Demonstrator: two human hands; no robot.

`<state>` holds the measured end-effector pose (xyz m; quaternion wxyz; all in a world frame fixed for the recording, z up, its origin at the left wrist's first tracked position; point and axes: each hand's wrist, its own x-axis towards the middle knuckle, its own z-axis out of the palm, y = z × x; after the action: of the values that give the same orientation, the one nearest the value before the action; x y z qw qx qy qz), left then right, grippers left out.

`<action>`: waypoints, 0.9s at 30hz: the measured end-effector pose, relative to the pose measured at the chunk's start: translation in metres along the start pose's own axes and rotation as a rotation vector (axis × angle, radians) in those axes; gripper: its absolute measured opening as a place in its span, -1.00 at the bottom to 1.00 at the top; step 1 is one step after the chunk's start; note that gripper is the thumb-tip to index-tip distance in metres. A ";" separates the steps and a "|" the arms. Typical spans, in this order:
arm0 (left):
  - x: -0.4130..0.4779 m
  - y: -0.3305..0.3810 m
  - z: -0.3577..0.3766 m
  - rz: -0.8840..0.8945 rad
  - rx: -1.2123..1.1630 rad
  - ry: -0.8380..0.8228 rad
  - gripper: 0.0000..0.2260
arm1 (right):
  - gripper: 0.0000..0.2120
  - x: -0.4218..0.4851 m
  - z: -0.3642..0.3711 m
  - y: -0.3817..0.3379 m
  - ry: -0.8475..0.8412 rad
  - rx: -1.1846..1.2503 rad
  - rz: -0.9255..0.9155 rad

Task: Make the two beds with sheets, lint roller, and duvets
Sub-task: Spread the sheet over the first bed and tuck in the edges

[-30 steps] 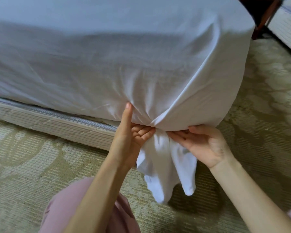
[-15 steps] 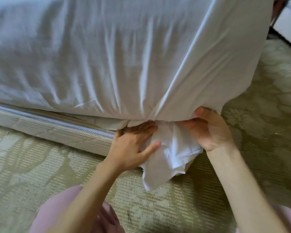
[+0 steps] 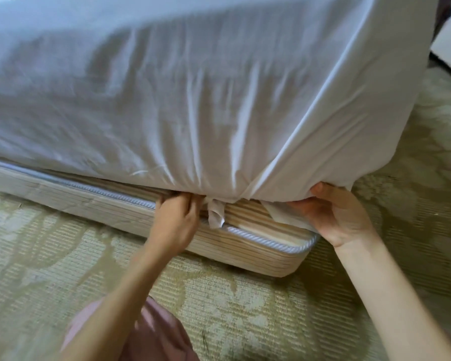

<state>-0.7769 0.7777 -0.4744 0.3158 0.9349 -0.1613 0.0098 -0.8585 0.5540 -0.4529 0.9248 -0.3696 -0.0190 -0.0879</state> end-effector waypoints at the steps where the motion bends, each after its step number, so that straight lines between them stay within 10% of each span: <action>1: -0.025 0.005 -0.003 0.175 0.014 0.129 -0.69 | -0.39 0.000 0.000 -0.001 -0.003 0.003 0.010; 4: -0.048 0.022 0.008 0.466 0.140 -0.050 -0.56 | -0.40 0.002 0.002 -0.001 -0.009 0.005 0.018; 11: 0.072 -0.011 0.008 -0.230 0.057 -0.478 -0.50 | -0.22 -0.003 0.011 0.000 0.049 0.092 0.032; 16: 0.023 -0.031 -0.001 -0.073 0.291 -0.084 -0.66 | -0.16 -0.004 0.004 0.001 0.108 0.087 0.069; 22: -0.056 -0.001 -0.012 0.067 -0.026 0.157 -0.76 | -0.07 -0.021 -0.003 0.004 0.255 -0.004 0.206; 27: -0.070 0.062 0.009 -0.064 -0.598 -0.241 -0.79 | -0.23 -0.041 0.018 -0.008 0.317 -0.516 0.404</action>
<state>-0.8628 0.7463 -0.4533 0.5554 0.7996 -0.1640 -0.1589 -0.9000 0.5668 -0.4380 0.7915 -0.5688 0.2205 0.0384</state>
